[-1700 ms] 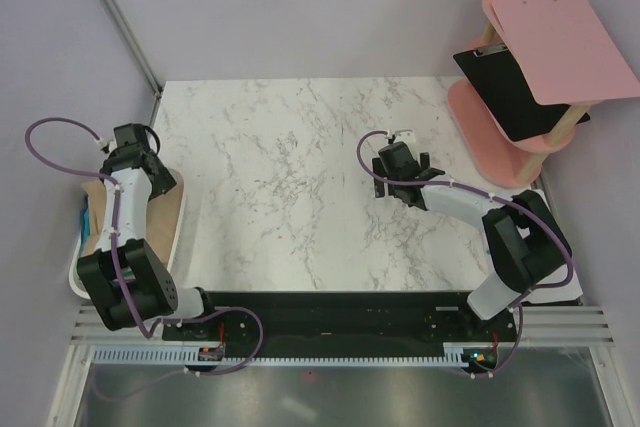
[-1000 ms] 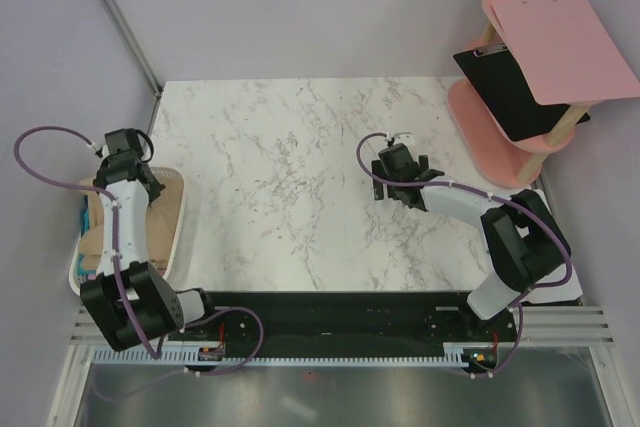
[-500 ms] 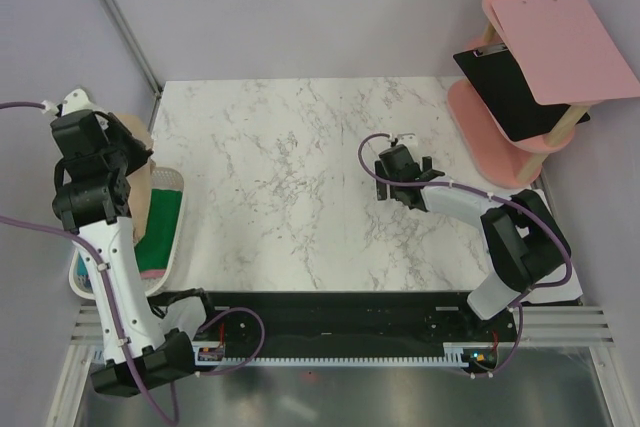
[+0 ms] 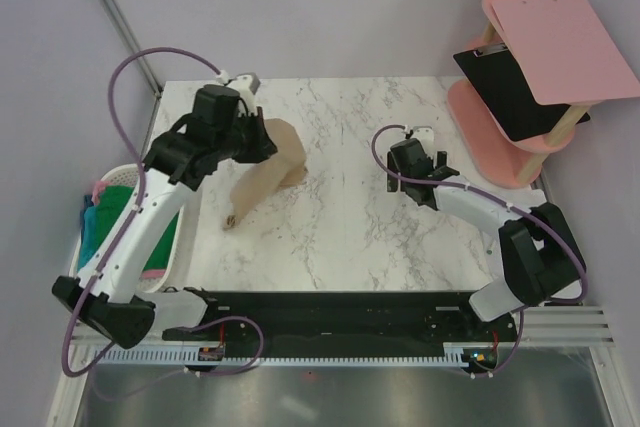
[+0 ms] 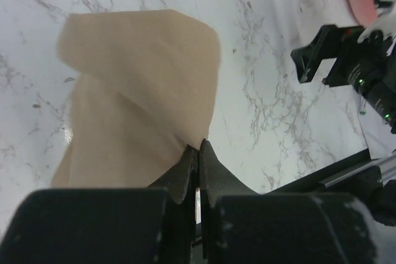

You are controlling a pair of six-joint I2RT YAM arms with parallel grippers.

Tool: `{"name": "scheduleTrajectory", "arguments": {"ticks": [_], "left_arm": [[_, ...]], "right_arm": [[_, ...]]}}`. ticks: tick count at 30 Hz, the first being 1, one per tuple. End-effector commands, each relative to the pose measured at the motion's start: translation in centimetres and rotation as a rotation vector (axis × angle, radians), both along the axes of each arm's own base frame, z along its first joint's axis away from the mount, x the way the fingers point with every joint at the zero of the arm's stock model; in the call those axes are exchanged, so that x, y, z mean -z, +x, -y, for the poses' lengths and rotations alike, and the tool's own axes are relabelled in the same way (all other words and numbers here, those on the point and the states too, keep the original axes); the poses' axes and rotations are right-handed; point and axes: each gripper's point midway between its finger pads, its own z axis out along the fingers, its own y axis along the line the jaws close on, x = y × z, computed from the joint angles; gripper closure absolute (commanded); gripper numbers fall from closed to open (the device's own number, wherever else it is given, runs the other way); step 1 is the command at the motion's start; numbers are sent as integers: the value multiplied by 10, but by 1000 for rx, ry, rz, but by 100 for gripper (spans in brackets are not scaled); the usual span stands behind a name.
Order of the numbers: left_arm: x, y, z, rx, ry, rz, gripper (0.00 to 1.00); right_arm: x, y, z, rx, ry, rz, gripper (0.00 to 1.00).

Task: Fold and stack the t-shirts
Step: Move the tshirt to the center of the board

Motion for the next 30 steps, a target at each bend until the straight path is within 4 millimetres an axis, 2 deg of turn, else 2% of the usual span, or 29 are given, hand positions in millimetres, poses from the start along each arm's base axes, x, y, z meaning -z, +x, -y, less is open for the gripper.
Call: {"name": "scheduleTrajectory", "arguments": {"ticks": [1,4,5,7,8,9,11,13,17,20,23,26,28,30], "left_arm": [[8,10,45,22,-3,3,98],[26,14,79,71,31,-22,98],[27,6,97,116,36,-20,98],[19,7,122,153,34,0,98],[13,-2,138,196,30,15,98],[-3,-2,147,204,14,51,98],[-13,-9,162,238,8,79,98],[-29,-12,165,242,-15,112,98],[-34,-10,149,193,7,144,98],[-14,-4,127,110,90,147,98],[-7,5,103,32,172,151,98],[-12,15,70,-80,247,167,98],[-25,24,40,-171,263,185,98],[-40,23,14,-226,261,204,98]], "right_arm": [[-36,9,22,75,4,85,2],[-44,8,32,95,6,104,2],[-45,7,33,96,4,104,2],[-49,7,39,109,7,114,2],[-50,7,39,106,5,114,2],[-52,7,41,111,5,117,2],[-53,7,44,117,1,118,2],[-56,8,44,117,3,124,2],[-52,8,46,120,-2,115,2],[-47,8,45,120,-2,101,2],[-46,9,45,120,-4,99,2],[-46,9,46,118,-10,96,2],[-47,10,45,115,-8,100,2],[-45,9,43,110,-4,95,2]]}}
